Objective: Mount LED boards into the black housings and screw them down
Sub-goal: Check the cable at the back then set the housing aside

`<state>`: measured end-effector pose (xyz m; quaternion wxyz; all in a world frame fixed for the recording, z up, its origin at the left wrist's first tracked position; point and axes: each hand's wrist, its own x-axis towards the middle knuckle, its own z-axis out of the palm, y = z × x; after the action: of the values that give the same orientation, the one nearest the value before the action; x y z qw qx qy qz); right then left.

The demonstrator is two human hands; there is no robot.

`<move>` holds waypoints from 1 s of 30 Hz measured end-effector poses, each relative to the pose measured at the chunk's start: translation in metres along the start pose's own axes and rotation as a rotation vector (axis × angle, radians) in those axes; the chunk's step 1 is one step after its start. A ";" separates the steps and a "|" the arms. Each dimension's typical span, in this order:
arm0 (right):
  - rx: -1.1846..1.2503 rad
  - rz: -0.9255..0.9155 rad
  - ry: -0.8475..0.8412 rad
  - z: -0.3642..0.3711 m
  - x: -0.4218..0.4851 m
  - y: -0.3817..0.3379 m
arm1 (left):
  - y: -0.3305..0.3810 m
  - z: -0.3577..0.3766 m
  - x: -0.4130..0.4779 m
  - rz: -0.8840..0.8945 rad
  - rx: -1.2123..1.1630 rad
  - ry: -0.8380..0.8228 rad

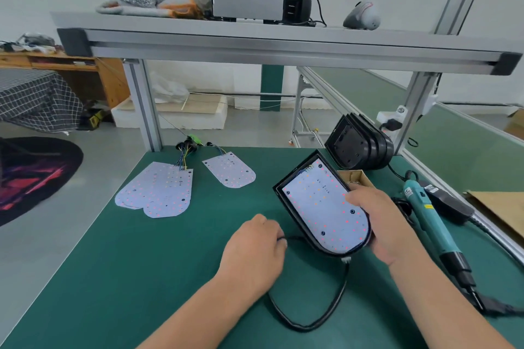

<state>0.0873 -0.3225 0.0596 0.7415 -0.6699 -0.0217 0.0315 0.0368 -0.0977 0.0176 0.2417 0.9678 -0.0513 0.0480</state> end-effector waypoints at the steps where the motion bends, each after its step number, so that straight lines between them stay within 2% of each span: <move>1: 0.045 0.033 -0.010 -0.002 0.000 0.002 | -0.003 0.000 0.001 -0.019 -0.063 0.023; 4: 0.084 0.077 -0.048 -0.007 0.003 0.007 | -0.008 0.003 0.004 -0.096 -0.432 0.088; 7: 0.026 0.028 -0.126 -0.009 0.003 0.006 | -0.010 0.004 0.008 -0.117 -0.831 0.154; 11: 0.019 0.067 -0.238 -0.009 -0.005 0.004 | -0.009 0.004 0.010 -0.044 -1.097 0.171; 17: -0.010 0.110 -0.259 -0.001 -0.009 0.008 | -0.009 0.002 0.013 -0.065 -1.323 0.200; 20: 0.002 0.088 -0.242 -0.001 -0.011 0.009 | -0.011 0.001 0.013 -0.042 -1.320 0.189; 30: 0.143 -0.070 0.131 -0.060 -0.004 -0.022 | -0.012 0.004 0.012 -0.006 -1.332 0.013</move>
<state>0.0883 -0.3845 0.0754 0.7878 -0.6148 0.0057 -0.0367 0.0501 -0.0897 0.0098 0.7884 0.6116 -0.0657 0.0114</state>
